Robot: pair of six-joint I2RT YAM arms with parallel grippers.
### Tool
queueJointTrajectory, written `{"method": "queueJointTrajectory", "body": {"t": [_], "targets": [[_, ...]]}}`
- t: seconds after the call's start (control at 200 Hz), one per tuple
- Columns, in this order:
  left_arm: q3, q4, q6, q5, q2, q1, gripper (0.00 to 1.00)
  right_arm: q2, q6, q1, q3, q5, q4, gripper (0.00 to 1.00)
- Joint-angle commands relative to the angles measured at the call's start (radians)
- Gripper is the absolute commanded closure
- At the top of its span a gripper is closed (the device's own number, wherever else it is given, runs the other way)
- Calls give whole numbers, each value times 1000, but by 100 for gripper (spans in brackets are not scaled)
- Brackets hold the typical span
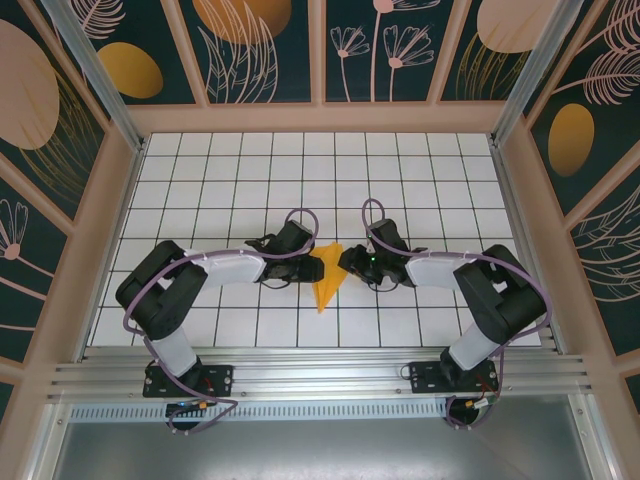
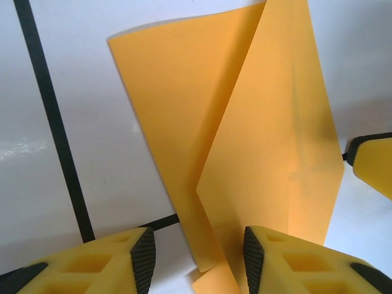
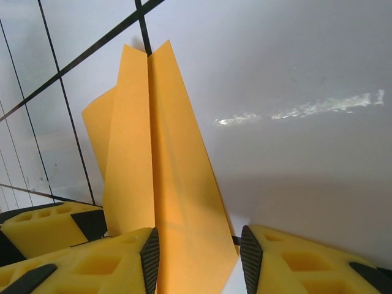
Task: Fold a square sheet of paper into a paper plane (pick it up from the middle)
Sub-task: Turn over the paper at the center of the table.
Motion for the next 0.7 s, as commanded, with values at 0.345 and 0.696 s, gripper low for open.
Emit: {"method": "queueJointTrajectory", "body": {"t": [0.345,0.696], "targets": [[-21,38,0,57,86,-14,68,51,70,19,0,-57,70,60],[-36,56,-11,64,92,-14,72,32,84,21,0,-95,134,61]]}}
